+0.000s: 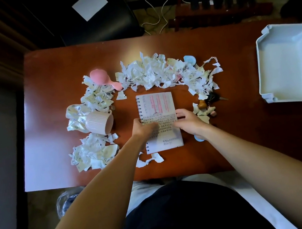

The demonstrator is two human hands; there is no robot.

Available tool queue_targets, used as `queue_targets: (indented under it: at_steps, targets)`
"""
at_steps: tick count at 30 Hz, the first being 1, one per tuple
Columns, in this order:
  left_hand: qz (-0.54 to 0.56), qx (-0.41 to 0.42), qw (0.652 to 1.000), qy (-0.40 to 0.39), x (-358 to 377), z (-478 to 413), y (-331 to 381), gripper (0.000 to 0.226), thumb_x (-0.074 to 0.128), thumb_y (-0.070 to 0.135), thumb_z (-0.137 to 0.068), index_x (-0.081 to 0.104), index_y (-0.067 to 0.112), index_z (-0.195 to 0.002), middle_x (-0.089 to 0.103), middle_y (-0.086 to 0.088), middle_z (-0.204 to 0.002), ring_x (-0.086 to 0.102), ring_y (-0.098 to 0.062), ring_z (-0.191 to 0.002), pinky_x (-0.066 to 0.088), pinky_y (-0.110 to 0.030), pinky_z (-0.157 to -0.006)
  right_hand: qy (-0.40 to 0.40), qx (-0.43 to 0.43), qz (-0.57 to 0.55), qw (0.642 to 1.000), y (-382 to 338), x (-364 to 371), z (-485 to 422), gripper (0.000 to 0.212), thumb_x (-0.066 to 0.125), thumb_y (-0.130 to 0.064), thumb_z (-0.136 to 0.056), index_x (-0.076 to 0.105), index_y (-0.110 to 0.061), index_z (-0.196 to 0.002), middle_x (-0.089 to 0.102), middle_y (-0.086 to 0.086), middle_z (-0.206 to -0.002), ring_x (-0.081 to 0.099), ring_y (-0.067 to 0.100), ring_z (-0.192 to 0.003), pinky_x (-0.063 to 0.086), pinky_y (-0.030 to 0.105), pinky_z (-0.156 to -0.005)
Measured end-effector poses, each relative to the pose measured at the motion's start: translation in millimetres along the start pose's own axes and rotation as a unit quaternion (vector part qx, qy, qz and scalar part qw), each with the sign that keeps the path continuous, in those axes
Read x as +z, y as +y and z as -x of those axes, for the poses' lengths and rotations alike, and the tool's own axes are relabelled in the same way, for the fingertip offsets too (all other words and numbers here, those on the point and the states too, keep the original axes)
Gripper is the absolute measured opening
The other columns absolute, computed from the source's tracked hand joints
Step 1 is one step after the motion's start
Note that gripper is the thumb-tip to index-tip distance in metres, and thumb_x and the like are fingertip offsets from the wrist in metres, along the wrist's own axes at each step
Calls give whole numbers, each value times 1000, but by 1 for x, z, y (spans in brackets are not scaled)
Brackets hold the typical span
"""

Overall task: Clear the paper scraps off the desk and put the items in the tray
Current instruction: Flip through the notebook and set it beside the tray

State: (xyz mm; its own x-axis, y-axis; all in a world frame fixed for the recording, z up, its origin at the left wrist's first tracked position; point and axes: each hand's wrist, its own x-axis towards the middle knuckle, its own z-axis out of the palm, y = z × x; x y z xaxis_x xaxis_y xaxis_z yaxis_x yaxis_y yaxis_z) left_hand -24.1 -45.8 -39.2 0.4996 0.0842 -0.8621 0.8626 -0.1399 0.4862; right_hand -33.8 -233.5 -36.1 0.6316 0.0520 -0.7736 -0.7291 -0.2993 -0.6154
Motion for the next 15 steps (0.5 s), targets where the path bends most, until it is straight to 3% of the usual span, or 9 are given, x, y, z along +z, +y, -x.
queue_targets:
  at_steps: [3, 8, 11, 15]
  targets:
    - [-20, 2, 1000, 6, 0, 1, -2, 47, 72, 7, -87, 40, 15, -120, 62, -5, -113, 67, -20, -94, 60, -33, -71, -9, -2, -11, 1000, 2, -1, 1, 40, 65, -11, -92, 50, -23, -128, 56, -6, -123, 58, 8, -105, 45, 19, -72]
    - [-5, -2, 1000, -15, -9, 6, 0, 45, 72, 7, -87, 41, 16, -117, 64, -5, -111, 69, -22, -94, 60, -37, -72, 16, -18, -4, 1000, 4, 0, 5, 44, 66, -16, -93, 49, -23, -133, 50, -9, -126, 44, 9, -118, 38, 30, -96]
    - [19, 2, 999, -33, -17, 7, 5, 44, 73, 7, -85, 44, 11, -119, 67, -9, -112, 71, -23, -94, 61, -42, -77, 32, -40, -47, 998, -2, 4, 13, 45, 65, -15, -94, 47, -23, -135, 54, -8, -126, 52, 8, -112, 43, 27, -87]
    - [16, 40, 996, -72, -24, 13, 17, 41, 70, 5, -87, 51, 3, -123, 70, -11, -114, 73, -23, -91, 61, -35, -66, 70, -57, -90, 992, -10, 4, 22, 42, 64, -11, -94, 48, -23, -132, 62, -2, -122, 61, 3, -101, 52, 25, -74]
